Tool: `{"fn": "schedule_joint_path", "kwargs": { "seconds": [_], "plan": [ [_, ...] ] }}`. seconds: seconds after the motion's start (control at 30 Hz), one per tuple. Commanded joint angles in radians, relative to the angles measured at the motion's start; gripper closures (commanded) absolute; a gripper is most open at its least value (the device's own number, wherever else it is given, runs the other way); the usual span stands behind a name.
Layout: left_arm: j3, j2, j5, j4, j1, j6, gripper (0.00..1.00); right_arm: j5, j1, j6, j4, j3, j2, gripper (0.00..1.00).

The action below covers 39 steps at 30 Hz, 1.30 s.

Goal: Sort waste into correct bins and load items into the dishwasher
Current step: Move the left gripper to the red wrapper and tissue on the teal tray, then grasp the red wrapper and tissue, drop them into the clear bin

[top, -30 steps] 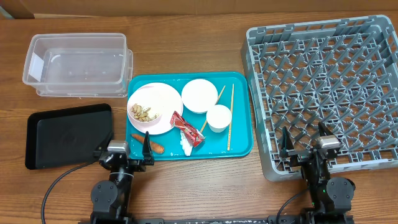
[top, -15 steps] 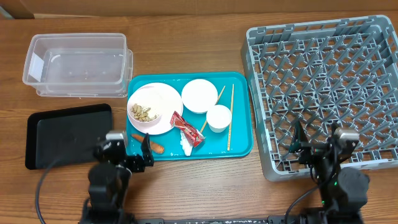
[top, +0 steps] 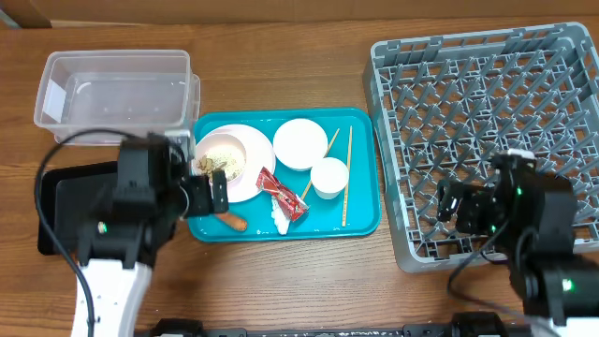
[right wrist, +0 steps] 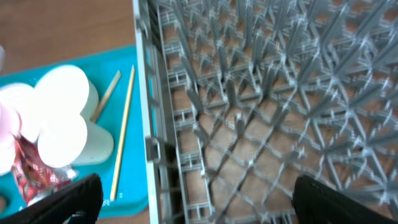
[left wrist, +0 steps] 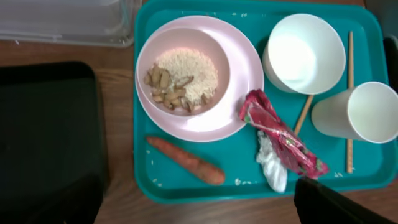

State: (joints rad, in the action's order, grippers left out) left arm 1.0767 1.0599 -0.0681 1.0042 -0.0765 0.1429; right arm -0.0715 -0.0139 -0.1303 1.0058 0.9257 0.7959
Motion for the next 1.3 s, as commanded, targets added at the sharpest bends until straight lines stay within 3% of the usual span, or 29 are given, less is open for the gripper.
{"fn": "schedule_joint_path", "kwargs": {
  "seconds": [0.0, 0.1, 0.2, 0.27, 0.57, 0.83, 1.1, 1.17, 1.2, 1.27],
  "plan": [
    [0.132, 0.085, -0.087, 0.065, 0.003, 0.023, 0.0, -0.021, -0.004, -0.005, 0.006, 0.067, 0.085, 0.0],
    [0.135, 0.121, -0.198, 0.048, 0.003, 0.037, 0.0, -0.02, -0.003, -0.004, -0.034, 0.067, 0.13, 0.0],
    [0.135, 0.161, -0.267, 0.023, 0.002, 0.135, 0.0, -0.004, -0.003, 0.003, -0.078, 0.067, 0.153, 0.0],
    [0.135, 0.22, -0.267, 0.021, -0.021, 0.26, 0.0, 0.011, -0.003, 0.002, -0.117, 0.067, 0.179, 0.0],
    [0.135, 0.435, -0.266, -0.034, -0.193, 0.566, 0.0, 0.036, -0.003, -0.001, -0.127, 0.067, 0.262, 0.0],
    [0.135, 0.608, -0.266, -0.063, -0.3, 0.726, 0.02, 0.078, -0.003, -0.001, -0.137, 0.067, 0.27, 0.0],
    [0.135, 0.764, -0.235, -0.092, -0.317, 0.726, 0.28, 0.078, -0.003, -0.001, -0.145, 0.067, 0.27, 0.0],
    [0.135, 0.783, -0.232, -0.097, -0.317, 0.726, 0.48, 0.078, -0.003, -0.002, -0.144, 0.067, 0.27, 0.0],
    [0.135, 0.785, -0.235, -0.103, -0.316, 0.725, 0.66, 0.078, -0.003, -0.001, -0.143, 0.067, 0.27, 0.0],
    [0.144, 0.776, -0.236, -0.104, -0.312, 0.716, 0.78, 0.078, -0.003, -0.001, -0.141, 0.067, 0.27, 0.0]
  ]
}}
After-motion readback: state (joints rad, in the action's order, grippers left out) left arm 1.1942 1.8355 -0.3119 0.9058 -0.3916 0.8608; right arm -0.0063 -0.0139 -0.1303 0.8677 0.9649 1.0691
